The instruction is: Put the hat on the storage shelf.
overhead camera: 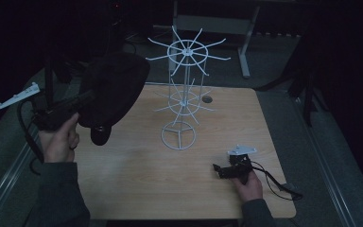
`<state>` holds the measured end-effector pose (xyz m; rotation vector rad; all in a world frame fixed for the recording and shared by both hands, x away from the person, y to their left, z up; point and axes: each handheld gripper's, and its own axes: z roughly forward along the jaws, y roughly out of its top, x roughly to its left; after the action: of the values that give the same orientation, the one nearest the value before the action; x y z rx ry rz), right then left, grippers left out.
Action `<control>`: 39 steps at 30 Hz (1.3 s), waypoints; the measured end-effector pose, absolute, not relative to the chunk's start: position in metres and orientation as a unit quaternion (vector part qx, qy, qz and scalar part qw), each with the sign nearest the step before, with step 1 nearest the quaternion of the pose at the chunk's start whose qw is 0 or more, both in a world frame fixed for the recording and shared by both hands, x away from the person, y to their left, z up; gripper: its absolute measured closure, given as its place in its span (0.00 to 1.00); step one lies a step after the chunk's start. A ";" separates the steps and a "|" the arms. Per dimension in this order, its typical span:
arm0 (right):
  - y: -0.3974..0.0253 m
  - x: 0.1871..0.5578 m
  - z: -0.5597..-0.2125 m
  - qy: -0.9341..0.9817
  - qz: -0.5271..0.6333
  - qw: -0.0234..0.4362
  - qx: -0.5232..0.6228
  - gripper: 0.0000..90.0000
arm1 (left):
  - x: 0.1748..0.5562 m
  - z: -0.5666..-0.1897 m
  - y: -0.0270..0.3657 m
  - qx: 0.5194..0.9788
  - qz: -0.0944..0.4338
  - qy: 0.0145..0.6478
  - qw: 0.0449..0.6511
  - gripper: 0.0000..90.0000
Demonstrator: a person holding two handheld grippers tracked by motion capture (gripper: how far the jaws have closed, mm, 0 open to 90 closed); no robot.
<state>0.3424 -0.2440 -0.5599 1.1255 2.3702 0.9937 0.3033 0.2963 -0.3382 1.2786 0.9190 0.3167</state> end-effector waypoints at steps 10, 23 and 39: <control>-0.244 0.342 -0.560 0.833 0.349 0.167 0.396 0.12 | 0.303 -0.332 0.296 0.569 0.146 0.405 0.700 0.94; -0.244 0.342 -0.560 0.833 0.349 0.167 0.396 0.12 | 0.303 -0.329 0.296 0.559 0.144 0.397 0.714 0.94; -0.244 0.342 -0.560 0.833 0.349 0.168 0.395 0.12 | 0.305 -0.324 0.294 0.549 0.145 0.389 0.726 0.94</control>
<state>0.3425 -0.2440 -0.5599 1.1248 2.3695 0.9941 0.3052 0.2945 -0.3239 1.2106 0.8573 0.3203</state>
